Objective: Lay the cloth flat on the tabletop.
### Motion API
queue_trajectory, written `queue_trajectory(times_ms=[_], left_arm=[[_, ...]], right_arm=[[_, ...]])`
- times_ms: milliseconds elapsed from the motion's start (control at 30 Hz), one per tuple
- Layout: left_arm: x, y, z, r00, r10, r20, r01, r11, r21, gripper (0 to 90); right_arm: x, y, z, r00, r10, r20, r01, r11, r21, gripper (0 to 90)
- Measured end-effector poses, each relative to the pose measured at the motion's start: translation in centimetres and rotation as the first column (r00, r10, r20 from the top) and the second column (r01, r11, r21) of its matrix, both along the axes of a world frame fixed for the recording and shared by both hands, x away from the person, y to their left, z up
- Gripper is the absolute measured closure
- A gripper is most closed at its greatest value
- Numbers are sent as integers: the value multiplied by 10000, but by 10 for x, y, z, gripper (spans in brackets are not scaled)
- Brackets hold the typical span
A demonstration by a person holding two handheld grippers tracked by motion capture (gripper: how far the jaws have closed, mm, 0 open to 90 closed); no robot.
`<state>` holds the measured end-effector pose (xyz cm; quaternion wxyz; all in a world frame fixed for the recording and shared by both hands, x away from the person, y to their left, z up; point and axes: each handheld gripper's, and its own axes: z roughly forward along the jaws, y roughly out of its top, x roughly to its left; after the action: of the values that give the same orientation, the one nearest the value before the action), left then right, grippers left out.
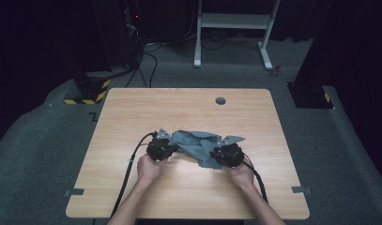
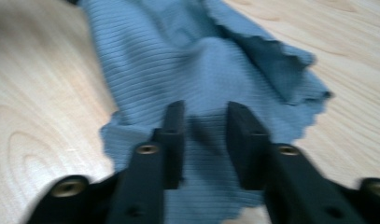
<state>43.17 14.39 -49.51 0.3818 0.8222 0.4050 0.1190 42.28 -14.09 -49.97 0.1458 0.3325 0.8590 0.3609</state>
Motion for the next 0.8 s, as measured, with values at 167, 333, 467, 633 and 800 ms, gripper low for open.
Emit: queue_trajectory(times_ms=[167,333,467,633,800], left_arm=[[0,0,1,9999,89,107,-88,9999,-148,897],[5,1,-1,9997,209,94,-206,9992,-352,897],[6,-2,3,9999,121,70,-120,9998,-147,897],[22,-10,5,9986,504,-179,-502,9987,115,894],[39,-22,-8,9946,928,-473,-912,9953,336,858]], right_arm=[[-3,9,-10,9997,245,-65,-249,9983,-530,738],[5,9,-13,9996,241,-164,-253,9970,-737,900],[6,5,-1,10000,66,-23,-67,9992,-386,900],[16,0,7,9994,-341,44,342,9989,-315,900],[31,-3,-3,9960,-841,-298,833,9962,-265,870]])
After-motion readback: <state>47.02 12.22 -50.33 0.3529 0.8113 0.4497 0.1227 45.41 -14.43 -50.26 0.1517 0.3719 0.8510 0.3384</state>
